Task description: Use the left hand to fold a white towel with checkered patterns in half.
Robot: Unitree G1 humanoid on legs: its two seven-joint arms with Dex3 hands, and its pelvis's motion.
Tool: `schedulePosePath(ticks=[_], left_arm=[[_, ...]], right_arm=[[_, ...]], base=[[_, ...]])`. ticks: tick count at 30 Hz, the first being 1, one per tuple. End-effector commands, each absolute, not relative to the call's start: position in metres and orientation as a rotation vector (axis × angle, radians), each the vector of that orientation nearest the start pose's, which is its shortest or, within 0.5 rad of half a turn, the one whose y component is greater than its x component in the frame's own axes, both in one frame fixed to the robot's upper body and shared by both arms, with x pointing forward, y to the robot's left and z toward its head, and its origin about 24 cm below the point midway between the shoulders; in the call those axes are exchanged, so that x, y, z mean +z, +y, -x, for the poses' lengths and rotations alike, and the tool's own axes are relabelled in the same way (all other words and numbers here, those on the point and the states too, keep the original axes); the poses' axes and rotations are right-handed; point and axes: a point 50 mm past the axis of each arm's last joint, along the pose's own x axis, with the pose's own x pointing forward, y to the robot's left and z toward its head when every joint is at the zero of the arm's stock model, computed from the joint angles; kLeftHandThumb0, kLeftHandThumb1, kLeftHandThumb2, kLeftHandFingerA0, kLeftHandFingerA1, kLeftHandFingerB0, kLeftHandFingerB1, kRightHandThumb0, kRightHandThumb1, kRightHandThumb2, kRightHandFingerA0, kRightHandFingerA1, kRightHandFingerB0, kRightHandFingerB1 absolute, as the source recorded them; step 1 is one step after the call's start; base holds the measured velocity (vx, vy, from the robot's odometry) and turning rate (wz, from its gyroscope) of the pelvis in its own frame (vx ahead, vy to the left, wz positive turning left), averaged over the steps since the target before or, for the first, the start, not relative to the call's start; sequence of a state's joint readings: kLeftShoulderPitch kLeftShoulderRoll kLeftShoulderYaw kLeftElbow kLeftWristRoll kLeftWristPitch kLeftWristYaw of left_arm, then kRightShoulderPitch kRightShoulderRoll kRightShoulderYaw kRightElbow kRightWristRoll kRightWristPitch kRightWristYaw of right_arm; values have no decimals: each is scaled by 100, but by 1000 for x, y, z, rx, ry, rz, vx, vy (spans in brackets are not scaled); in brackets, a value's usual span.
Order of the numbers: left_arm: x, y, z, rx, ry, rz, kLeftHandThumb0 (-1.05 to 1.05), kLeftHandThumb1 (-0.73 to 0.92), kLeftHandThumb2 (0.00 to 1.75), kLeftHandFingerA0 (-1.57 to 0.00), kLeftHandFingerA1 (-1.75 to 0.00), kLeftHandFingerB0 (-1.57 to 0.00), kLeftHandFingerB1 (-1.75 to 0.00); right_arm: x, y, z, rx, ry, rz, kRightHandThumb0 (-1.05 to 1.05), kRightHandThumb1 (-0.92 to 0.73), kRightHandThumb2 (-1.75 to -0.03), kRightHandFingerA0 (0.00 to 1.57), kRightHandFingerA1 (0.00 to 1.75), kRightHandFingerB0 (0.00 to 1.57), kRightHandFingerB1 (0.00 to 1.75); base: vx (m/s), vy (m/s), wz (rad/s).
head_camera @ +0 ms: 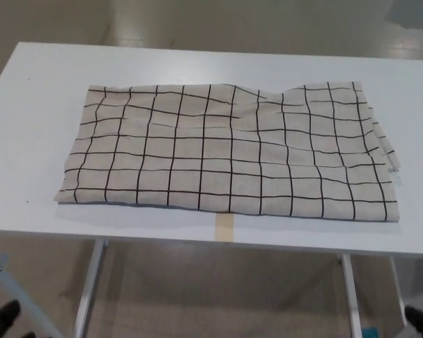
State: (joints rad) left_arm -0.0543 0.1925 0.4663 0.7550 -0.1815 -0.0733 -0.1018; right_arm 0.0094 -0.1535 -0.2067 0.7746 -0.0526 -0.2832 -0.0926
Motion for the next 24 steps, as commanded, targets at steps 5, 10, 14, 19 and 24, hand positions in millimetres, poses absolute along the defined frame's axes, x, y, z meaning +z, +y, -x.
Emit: schedulePosePath(ticks=[5,10,14,19,24], left_arm=[[-70,298,-186,548,337,392,19,72,63,-23,-33,-23,-30],[-57,307,-169,484,268,46,23,66,62,-20,-34,-21,-31],[-34,303,-155,352,133,-303,21,60,59,-20,-34,-21,-30],[31,288,-133,216,-239,-765,9,49,92,-2,-51,0,-48],[72,271,-130,209,-564,-860,11,43,54,-8,-28,-11,-28]], right_arm=[[-70,-246,-192,-447,257,112,-18,-60,-61,32,46,30,35],[-70,-243,-190,-430,240,113,-16,-60,-58,33,45,31,34],[-67,-246,-193,-426,230,123,-16,-60,-58,33,45,31,34],[-68,-243,-194,-414,232,127,-18,-59,-58,33,45,30,33],[-70,-243,-190,-415,239,124,-18,-59,-58,33,45,31,33]], base=[[0,0,0],[0,0,0],[0,0,0],[0,0,0],[0,0,0]])
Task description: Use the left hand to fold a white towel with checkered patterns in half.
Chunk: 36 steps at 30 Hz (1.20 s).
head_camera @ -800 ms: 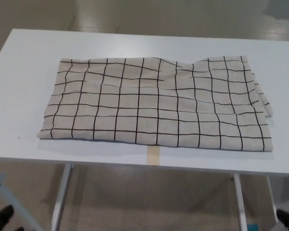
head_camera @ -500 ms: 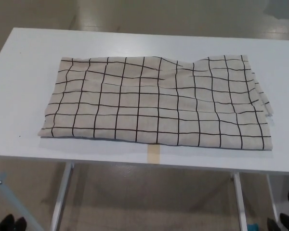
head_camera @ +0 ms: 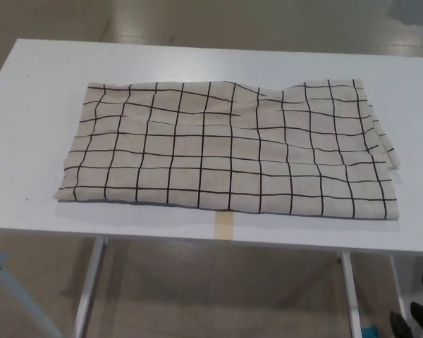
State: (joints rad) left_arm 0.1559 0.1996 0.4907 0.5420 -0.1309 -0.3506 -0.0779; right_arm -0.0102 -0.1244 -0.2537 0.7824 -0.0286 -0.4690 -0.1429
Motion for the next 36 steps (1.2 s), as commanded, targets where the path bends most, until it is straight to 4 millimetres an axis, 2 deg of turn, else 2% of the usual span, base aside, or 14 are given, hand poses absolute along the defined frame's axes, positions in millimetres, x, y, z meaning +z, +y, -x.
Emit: schedulePosePath(ticks=[1,5,6,10,11,13,17,21,23,24,28,34,35,36], left_arm=[[86,266,-132,200,-645,-889,9,41,87,-1,-51,0,-48],[125,253,-146,115,-820,-967,12,42,56,-10,-21,-17,-33],[141,249,-156,76,-839,-1027,4,45,89,0,-50,0,-47],[163,245,-178,19,-855,-1143,1,45,89,0,-50,0,-47],[167,242,-186,-7,-857,-1170,0,42,58,-11,-18,-10,-33],[174,235,-200,-63,-853,-1222,0,42,62,-9,-16,-5,-33],[174,219,-225,-176,-814,-1256,6,75,65,-1,-24,-7,-28],[170,208,-245,-254,-739,-1292,12,67,94,0,-18,-2,-32],[167,206,-250,-270,-715,-1307,12,68,93,0,-17,-2,-31],[160,201,-267,-313,-648,-1373,7,72,67,0,-18,-5,-25],[148,196,-284,-360,-581,-1477,9,56,82,0,-10,0,-24],[131,187,-301,-429,-521,-1586,-1,56,57,0,-17,-3,-25],[128,185,-305,-447,-502,-1620,-5,45,74,0,-15,0,-28],[126,184,-308,-461,-485,-1639,-8,44,71,0,-14,-1,-27]], right_arm=[[-70,-243,-190,-415,242,124,-18,-59,-58,33,45,31,33],[-73,-243,-189,-418,254,128,-18,-59,-58,33,45,30,33],[-75,-244,-187,-417,265,131,-18,-59,-58,33,45,30,33],[-75,-243,-186,-410,268,135,-18,-59,-58,34,46,30,33],[-75,-243,-186,-410,269,135,-23,-58,-61,34,47,29,35],[-75,-243,-186,-409,275,133,-14,-41,-90,28,59,16,52],[-76,-243,-185,-410,279,141,-15,-41,-89,29,60,16,52],[-75,-242,-187,-409,277,143,-15,-41,-89,29,60,16,51],[-75,-243,-187,-409,279,144,-15,-41,-89,30,60,16,51],[-76,-243,-186,-407,286,153,-15,-41,-89,30,60,16,52],[-79,-242,-181,-400,298,151,-15,-41,-90,32,61,16,52],[-81,-242,-175,-390,304,150,-15,-41,-90,33,62,17,52],[-81,-243,-175,-387,304,157,-22,-57,-57,39,50,29,35],[-81,-242,-176,-387,304,159,-21,-57,-57,40,50,29,35]], base=[[0,0,0],[0,0,0],[0,0,0],[0,0,0],[0,0,0],[0,0,0],[0,0,0],[0,0,0],[0,0,0],[0,0,0],[0,0,0],[0,0,0],[0,0,0],[0,0,0]])
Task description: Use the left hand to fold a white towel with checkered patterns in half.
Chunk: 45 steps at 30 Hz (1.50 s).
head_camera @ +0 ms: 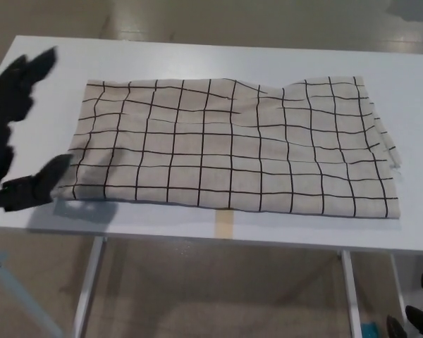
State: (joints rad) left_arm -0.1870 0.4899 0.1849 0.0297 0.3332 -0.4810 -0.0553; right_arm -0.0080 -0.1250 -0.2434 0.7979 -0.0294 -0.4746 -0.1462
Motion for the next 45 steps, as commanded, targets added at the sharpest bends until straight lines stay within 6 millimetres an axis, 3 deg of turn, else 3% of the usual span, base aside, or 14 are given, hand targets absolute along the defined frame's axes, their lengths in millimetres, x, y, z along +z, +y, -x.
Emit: schedulePosePath(ticks=[1,4,5,9,10,11,12,14,23,24,36,37,45], left_arm=[[125,183,-312,-476,-464,-1658,-9,53,56,0,-17,-2,-25],[123,181,-316,-489,-444,-1670,-9,53,56,0,-15,-1,-24],[120,179,-318,-504,-426,-1675,-8,45,73,0,-10,0,-24],[115,175,-323,-541,-383,-1703,-8,46,73,0,-9,0,-22],[112,173,-327,-551,-349,-1724,-24,50,55,0,-8,0,-22],[108,170,-333,-559,-299,-1751,-35,26,64,0,-13,0,-24],[107,170,-335,-559,-285,-1756,-35,26,64,0,-13,0,-24],[106,168,-342,-545,-229,-1780,-54,36,68,0,0,0,-12],[106,163,-361,-521,-93,-1776,-55,36,67,0,0,0,-11],[106,163,-363,-516,-80,-1781,-52,42,53,0,0,0,-9],[98,168,-373,-496,-18,-1829,-51,42,53,0,0,0,-9],[97,170,-374,-490,-14,-1828,-54,36,67,0,0,0,-12],[90,177,-377,-459,-1,-1824,-52,35,67,0,0,0,-14]], right_arm=[[-82,-242,-176,-390,304,156,-21,-56,-57,40,50,30,35],[-82,-241,-177,-395,303,146,-20,-56,-57,40,50,30,35],[-82,-241,-177,-396,303,141,-20,-56,-56,40,51,31,36],[-81,-241,-177,-402,301,143,-20,-56,-56,40,51,31,36],[-81,-241,-177,-404,301,147,-20,-56,-56,40,51,31,36],[-81,-240,-177,-405,300,148,-20,-56,-56,41,51,31,36],[-81,-240,-177,-404,301,146,-20,-56,-56,41,51,31,36],[-82,-240,-176,-400,300,141,-20,-56,-56,41,52,32,36],[-82,-240,-175,-403,298,142,-20,-55,-56,41,52,32,37],[-82,-240,-176,-402,297,138,-20,-55,-56,41,52,32,37],[-82,-240,-175,-414,287,134,-20,-55,-56,42,53,32,37],[-82,-240,-175,-415,288,132,-26,-53,-63,41,55,31,40],[-82,-241,-174,-420,290,131,-26,-53,-63,41,55,31,40]], base=[[0,0,0],[0,0,0],[0,0,0],[0,0,0],[0,0,0],[0,0,0],[0,0,0],[0,0,0],[0,0,0],[0,0,0],[0,0,0],[0,0,0],[0,0,0]])
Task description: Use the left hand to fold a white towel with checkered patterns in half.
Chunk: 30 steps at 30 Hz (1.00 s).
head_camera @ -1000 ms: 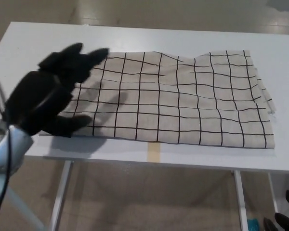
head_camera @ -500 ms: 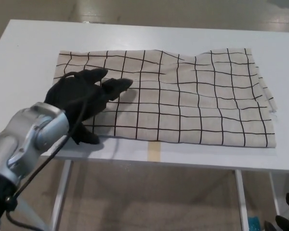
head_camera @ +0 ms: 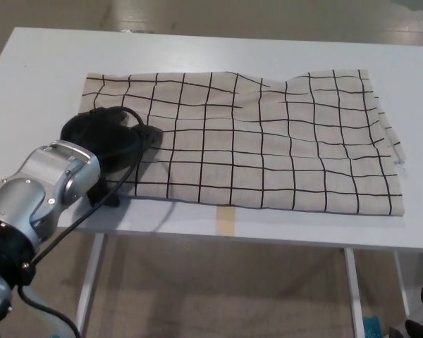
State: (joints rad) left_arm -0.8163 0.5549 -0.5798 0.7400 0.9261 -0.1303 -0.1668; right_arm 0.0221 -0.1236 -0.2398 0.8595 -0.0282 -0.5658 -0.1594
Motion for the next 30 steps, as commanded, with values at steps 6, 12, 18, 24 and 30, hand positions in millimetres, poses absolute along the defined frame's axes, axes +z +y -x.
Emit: schedulePosePath(ticks=[6,12,18,24,30], left_arm=[[79,176,-375,-461,-36,-1869,-39,36,64,0,0,0,-15],[70,165,-373,-479,-91,-1891,-29,47,57,0,-12,0,-23],[49,154,-368,-485,-82,-1853,-35,44,69,-2,-17,-2,-30],[32,151,-363,-439,-137,-1900,-40,54,57,-47,-36,-48,-36],[16,150,-357,-407,-135,-1886,-24,56,54,-69,-175,-65,-160]], right_arm=[[-84,-242,-171,-422,292,116,-20,-55,-56,43,54,32,37],[-83,-241,-172,-429,287,116,-20,-55,-56,43,55,33,37],[-85,-241,-170,-431,296,107,-25,-54,-63,43,58,31,40],[-86,-240,-169,-431,297,98,-20,-56,-56,44,56,33,38],[-86,-242,-168,-440,297,104,-21,-56,-56,44,56,33,38]], base=[[0,0,0],[0,0,0],[0,0,0],[0,0,0],[0,0,0]])
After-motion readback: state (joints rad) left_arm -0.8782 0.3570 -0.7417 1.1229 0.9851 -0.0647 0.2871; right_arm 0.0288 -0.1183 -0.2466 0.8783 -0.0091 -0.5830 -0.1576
